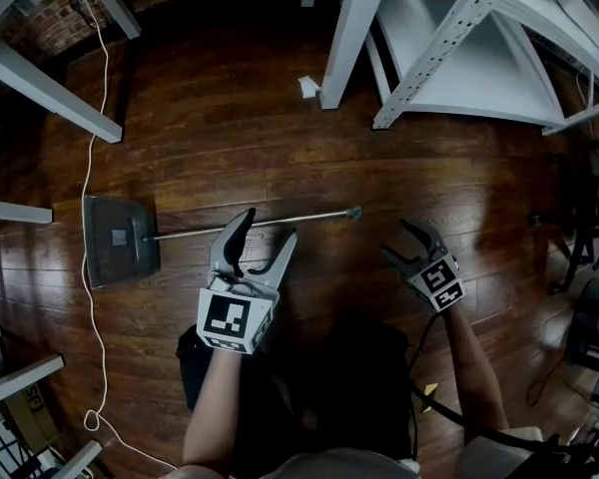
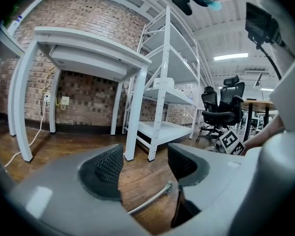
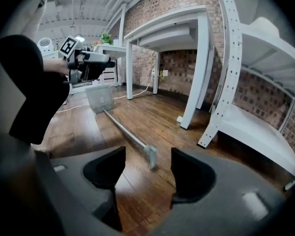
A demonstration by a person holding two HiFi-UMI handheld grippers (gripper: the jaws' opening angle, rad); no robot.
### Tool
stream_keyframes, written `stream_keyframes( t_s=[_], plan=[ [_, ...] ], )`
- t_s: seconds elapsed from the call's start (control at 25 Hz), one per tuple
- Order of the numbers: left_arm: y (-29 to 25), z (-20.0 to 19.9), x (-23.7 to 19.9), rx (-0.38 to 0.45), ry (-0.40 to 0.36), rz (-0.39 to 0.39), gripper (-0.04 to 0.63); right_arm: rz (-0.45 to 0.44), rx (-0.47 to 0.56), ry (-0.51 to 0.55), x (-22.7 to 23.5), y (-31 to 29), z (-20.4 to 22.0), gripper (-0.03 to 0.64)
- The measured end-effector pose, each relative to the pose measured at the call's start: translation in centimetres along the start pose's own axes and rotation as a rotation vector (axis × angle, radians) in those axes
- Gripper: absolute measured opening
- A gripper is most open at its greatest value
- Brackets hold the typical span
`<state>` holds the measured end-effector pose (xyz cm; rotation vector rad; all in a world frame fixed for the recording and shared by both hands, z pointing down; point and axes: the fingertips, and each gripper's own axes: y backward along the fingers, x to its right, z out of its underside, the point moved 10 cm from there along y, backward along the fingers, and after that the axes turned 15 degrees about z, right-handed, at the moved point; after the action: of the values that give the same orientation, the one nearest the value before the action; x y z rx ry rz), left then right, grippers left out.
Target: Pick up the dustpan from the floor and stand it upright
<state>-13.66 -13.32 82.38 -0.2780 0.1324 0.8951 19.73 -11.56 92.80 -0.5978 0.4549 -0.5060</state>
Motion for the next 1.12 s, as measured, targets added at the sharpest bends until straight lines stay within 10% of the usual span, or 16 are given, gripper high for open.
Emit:
stream_keyframes(
  t_s=[0.64, 1.12],
  plan=[
    [-0.3, 0.6, 1.7, -0.107, -0.064, -0.013, 0.298, -0.197, -0.149, 0.027, 12.9, -2.4, 8.4, 0.278],
    [-0.7, 0.2, 2.6, -0.176, -0.112, -0.077, 0.324, -0.494, -0.149, 0.183, 6.4, -14.4, 6.2, 0.278]
  ],
)
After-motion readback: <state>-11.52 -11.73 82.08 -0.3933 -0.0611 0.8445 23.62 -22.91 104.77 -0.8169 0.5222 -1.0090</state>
